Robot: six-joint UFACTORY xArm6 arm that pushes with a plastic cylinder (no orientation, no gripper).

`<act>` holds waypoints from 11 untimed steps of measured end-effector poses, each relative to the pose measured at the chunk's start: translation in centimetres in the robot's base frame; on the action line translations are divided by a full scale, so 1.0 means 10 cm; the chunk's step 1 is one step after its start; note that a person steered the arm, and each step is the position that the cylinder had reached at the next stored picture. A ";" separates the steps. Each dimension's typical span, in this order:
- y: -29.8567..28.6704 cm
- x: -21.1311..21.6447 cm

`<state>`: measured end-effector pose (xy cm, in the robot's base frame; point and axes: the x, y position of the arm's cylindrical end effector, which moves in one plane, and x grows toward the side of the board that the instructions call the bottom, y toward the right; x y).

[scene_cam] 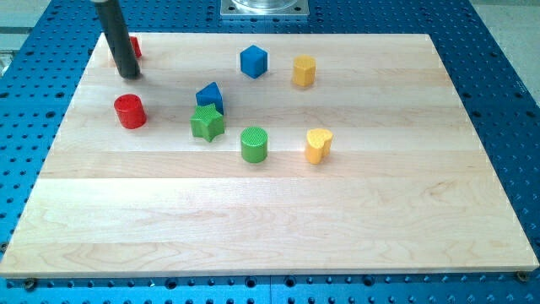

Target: Slide the green star to the bottom left of the blue cube

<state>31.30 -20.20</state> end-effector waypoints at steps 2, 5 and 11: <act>0.27 0.25; 0.47 0.90; 2.02 0.72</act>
<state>38.53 -0.03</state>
